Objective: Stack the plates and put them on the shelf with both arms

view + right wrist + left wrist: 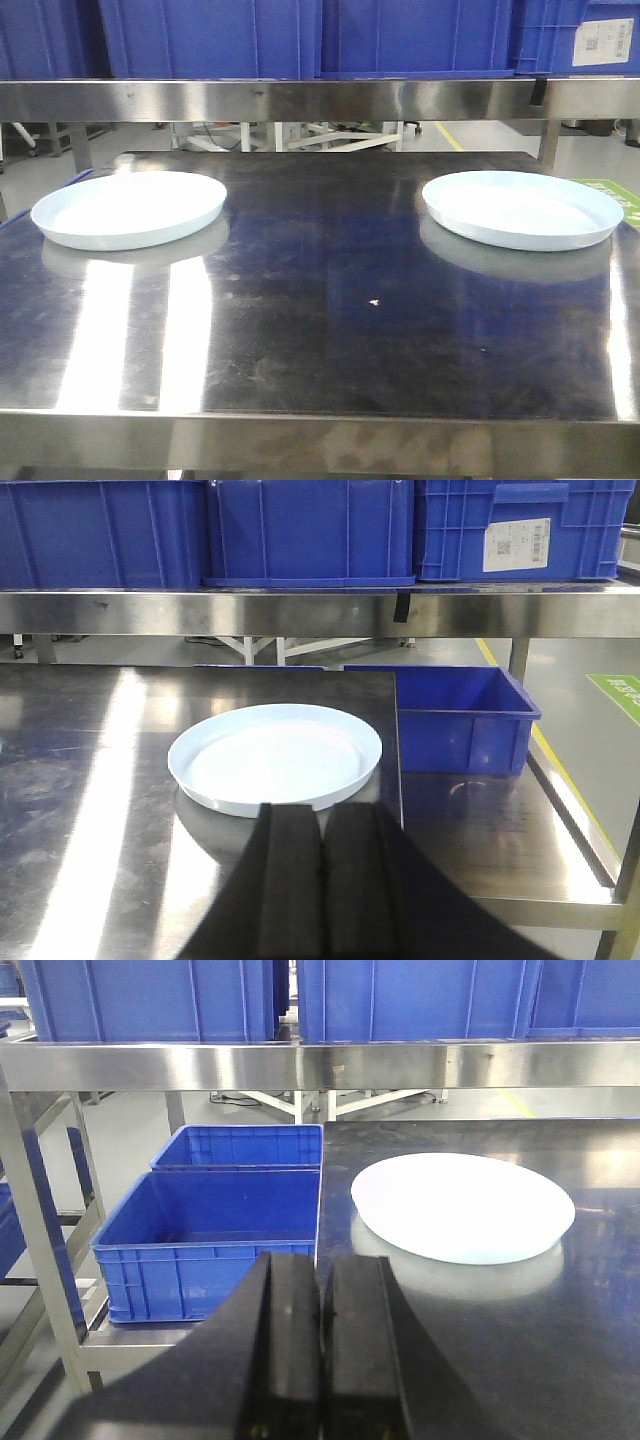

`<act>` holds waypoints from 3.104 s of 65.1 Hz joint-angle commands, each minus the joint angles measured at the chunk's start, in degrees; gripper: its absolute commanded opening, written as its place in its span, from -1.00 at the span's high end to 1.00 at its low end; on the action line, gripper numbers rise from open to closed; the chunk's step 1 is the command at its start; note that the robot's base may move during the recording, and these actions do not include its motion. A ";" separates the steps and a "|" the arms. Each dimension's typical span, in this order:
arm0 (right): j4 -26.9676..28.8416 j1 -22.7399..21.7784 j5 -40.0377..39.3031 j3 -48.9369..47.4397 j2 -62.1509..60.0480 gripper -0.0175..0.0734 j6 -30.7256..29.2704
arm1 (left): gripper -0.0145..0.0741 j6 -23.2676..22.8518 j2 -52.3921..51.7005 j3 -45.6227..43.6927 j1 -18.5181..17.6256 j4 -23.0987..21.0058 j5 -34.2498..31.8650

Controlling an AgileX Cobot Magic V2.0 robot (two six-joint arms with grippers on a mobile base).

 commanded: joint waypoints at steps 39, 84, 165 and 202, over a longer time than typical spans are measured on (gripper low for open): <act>-0.53 -0.24 -4.64 0.06 -0.98 0.49 -0.36 | 0.45 -0.68 -1.28 0.05 -0.10 0.00 -5.39; -0.53 -0.24 -4.64 0.06 -0.98 0.49 -0.36 | 0.45 -0.45 6.02 -11.83 -0.10 -0.41 -4.01; -0.53 -0.24 -4.64 0.06 -0.98 0.49 -0.36 | 0.45 -0.24 38.01 -50.71 -4.47 8.35 15.01; -0.46 -0.33 -11.50 0.06 -0.98 0.49 -0.24 | 0.45 -0.24 38.01 -50.71 -4.47 4.25 11.33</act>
